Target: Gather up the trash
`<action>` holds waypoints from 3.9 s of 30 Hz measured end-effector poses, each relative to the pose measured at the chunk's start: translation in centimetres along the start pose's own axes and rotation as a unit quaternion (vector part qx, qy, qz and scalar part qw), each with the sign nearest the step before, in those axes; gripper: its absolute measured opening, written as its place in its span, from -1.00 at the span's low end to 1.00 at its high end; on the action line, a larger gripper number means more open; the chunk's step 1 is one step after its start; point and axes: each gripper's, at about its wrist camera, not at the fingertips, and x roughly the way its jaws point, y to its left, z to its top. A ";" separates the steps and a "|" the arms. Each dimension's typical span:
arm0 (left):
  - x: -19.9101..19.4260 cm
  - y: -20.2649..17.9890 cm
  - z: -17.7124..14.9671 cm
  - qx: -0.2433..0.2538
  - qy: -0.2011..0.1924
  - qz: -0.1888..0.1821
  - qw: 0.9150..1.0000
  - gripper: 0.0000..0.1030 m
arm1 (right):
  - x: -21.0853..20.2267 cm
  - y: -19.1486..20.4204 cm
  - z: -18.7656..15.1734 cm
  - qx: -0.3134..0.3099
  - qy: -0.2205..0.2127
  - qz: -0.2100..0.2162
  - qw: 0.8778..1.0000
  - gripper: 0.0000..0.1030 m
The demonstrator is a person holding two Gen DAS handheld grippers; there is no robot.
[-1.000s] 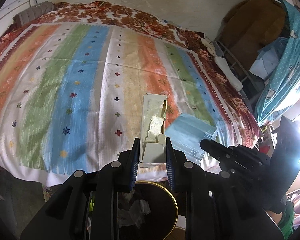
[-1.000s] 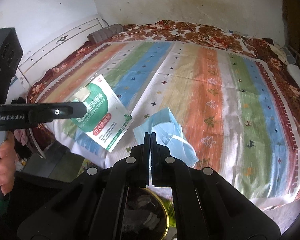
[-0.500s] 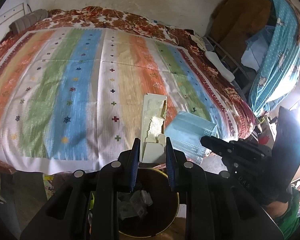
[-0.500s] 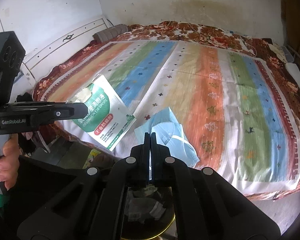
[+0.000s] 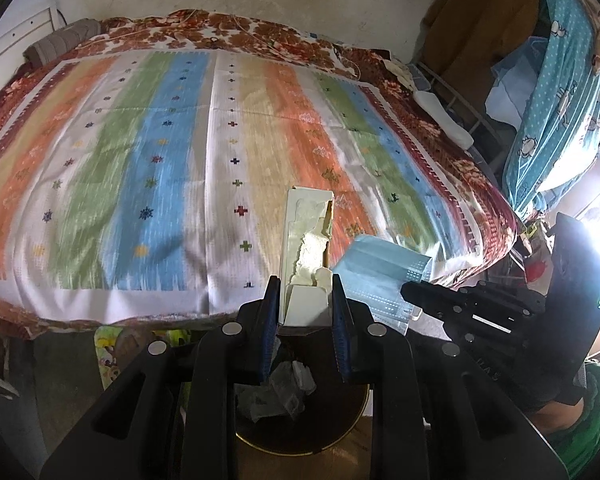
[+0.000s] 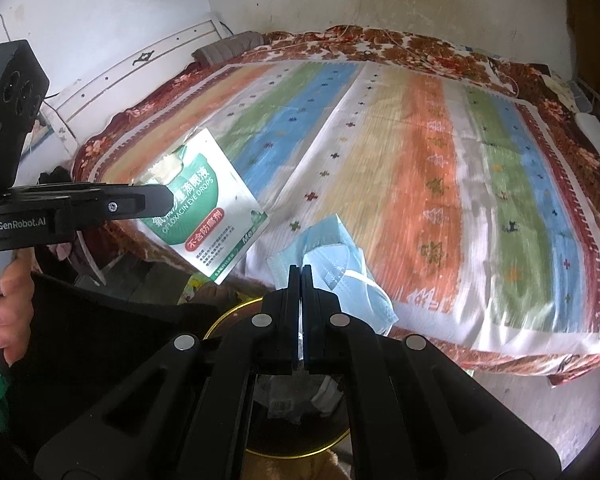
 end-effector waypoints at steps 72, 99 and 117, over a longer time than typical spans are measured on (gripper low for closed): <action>-1.0 -2.1 -12.6 0.045 -0.002 0.051 0.998 0.89 | -5.2 1.2 -12.7 0.049 -0.011 -0.037 0.998 0.83; -2.0 -2.3 -14.9 0.058 -0.027 0.069 0.996 0.89 | -6.9 2.8 -14.2 0.040 -0.059 -0.005 0.997 0.83; -1.9 -1.7 -14.7 0.039 -0.025 0.063 0.997 0.89 | -6.9 2.8 -14.2 0.040 -0.059 0.004 0.997 0.83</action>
